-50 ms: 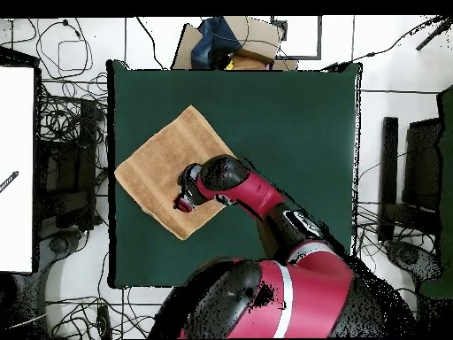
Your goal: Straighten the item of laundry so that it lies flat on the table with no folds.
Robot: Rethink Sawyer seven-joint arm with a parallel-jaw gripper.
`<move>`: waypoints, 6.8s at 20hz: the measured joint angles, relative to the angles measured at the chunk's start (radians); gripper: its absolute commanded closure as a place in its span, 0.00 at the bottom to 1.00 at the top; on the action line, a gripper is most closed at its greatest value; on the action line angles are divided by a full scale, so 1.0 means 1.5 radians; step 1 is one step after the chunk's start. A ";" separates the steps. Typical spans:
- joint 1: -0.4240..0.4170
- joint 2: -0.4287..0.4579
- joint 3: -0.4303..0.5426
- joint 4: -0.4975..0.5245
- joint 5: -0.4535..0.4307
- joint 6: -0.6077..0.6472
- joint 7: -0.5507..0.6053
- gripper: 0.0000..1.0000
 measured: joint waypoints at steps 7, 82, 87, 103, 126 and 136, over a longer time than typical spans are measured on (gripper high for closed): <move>0.007 -0.055 0.001 0.033 0.039 0.000 0.000 1.00; 0.024 -0.044 0.050 0.240 0.051 -0.283 0.000 1.00; 0.004 -0.042 0.056 0.261 0.039 -0.294 0.000 1.00; -0.032 -0.093 0.063 0.293 0.030 -0.294 0.000 1.00; -0.107 0.003 0.063 0.296 -0.078 -0.386 0.000 1.00; -0.119 0.042 0.062 0.303 -0.109 -0.399 0.000 1.00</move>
